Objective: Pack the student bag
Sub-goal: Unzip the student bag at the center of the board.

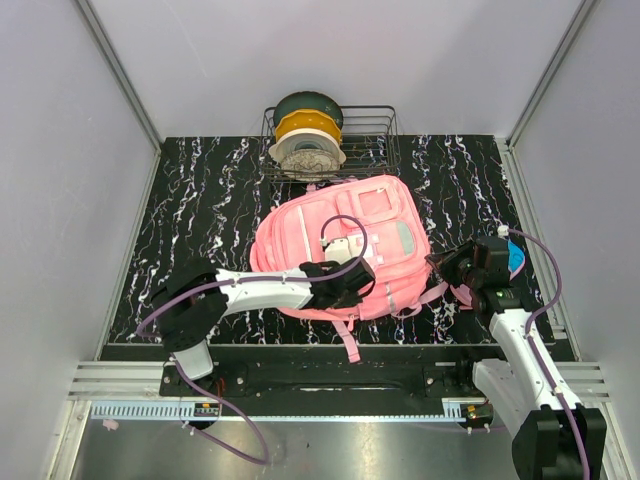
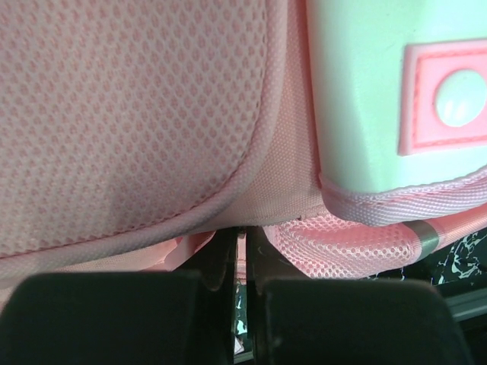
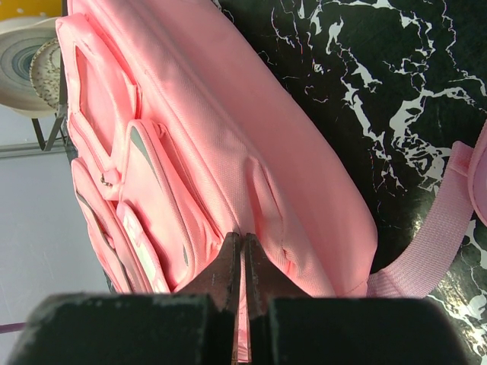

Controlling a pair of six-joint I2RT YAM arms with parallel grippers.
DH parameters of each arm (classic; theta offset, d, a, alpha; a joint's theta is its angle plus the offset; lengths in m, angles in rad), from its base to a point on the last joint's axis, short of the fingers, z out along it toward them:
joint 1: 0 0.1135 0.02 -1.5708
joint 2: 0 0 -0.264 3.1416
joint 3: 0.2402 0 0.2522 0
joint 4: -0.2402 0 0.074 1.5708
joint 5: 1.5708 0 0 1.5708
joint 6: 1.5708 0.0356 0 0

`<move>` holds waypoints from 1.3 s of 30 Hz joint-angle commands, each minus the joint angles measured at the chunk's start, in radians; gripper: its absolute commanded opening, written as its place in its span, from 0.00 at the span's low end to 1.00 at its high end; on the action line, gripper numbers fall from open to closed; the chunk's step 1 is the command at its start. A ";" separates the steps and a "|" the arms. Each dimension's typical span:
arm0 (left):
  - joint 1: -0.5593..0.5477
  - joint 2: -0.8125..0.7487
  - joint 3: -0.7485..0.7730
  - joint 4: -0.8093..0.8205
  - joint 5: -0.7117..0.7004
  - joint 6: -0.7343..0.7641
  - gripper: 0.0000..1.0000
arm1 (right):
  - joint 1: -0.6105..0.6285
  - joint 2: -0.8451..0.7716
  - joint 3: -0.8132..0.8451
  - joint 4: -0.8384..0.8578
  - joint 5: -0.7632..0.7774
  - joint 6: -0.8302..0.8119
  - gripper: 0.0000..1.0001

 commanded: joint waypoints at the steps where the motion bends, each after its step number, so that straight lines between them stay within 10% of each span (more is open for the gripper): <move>1: 0.016 0.004 -0.016 0.018 -0.074 0.029 0.00 | 0.005 -0.007 0.018 0.052 -0.014 0.009 0.01; 18: 0.036 -0.234 0.065 -0.191 0.046 0.353 0.00 | 0.003 0.059 0.077 0.056 0.021 -0.036 0.00; 39: 0.152 -0.412 -0.197 -0.397 0.037 0.439 0.00 | 0.003 0.116 0.140 0.046 0.044 -0.076 0.00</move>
